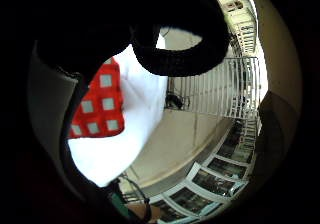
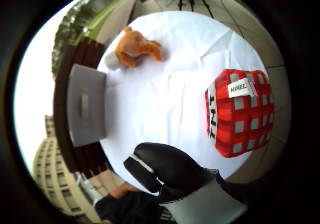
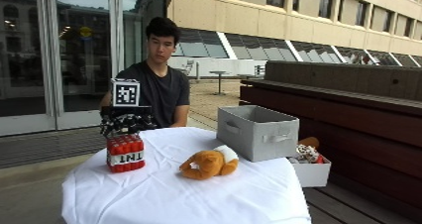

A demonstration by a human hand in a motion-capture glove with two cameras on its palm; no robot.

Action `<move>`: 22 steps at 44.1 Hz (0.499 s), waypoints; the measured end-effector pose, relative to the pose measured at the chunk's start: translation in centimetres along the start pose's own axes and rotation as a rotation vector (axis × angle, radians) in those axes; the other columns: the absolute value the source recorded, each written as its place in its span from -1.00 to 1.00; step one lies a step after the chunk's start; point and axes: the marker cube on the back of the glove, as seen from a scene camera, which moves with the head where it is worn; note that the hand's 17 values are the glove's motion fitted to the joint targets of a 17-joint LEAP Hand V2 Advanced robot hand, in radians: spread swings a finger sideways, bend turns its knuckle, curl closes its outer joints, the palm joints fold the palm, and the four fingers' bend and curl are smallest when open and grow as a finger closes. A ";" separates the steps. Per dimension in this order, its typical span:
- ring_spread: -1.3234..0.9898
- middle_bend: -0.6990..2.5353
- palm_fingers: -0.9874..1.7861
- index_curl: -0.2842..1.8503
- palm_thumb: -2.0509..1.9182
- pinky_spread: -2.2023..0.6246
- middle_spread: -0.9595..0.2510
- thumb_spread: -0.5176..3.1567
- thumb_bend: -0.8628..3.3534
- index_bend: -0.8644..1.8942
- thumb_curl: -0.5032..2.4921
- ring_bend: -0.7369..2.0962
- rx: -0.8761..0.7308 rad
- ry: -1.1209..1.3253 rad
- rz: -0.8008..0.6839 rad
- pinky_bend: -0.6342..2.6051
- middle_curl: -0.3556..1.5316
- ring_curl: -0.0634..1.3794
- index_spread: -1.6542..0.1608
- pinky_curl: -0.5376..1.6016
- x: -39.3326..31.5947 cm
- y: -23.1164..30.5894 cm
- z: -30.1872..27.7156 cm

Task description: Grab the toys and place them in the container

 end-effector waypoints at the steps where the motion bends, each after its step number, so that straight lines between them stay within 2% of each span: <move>1: 0.16 -0.49 -0.47 -0.62 -0.02 0.60 0.56 -0.24 -0.63 -0.31 -0.47 -0.22 -0.012 -0.008 0.001 0.21 -0.33 -0.58 0.48 -0.15 0.3 0.1 0.8; 8: 0.15 -0.49 -0.47 -0.62 -0.02 0.60 0.54 -0.24 -0.63 -0.32 -0.48 -0.24 -0.120 -0.054 -0.015 0.19 -0.34 -0.57 0.48 -0.16 1.6 0.2 5.2; 14: 0.15 -0.49 -0.47 -0.63 0.02 0.59 0.54 -0.22 -0.61 -0.34 -0.48 -0.27 -0.128 -0.032 0.003 0.23 -0.35 -0.58 0.48 -0.15 1.4 0.6 6.7; 22: 0.11 -0.49 -0.35 -0.66 0.08 0.49 0.52 -0.18 -0.59 -0.35 -0.47 -0.10 0.002 0.012 0.090 0.31 -0.37 -0.49 0.47 -0.13 1.5 -0.4 9.8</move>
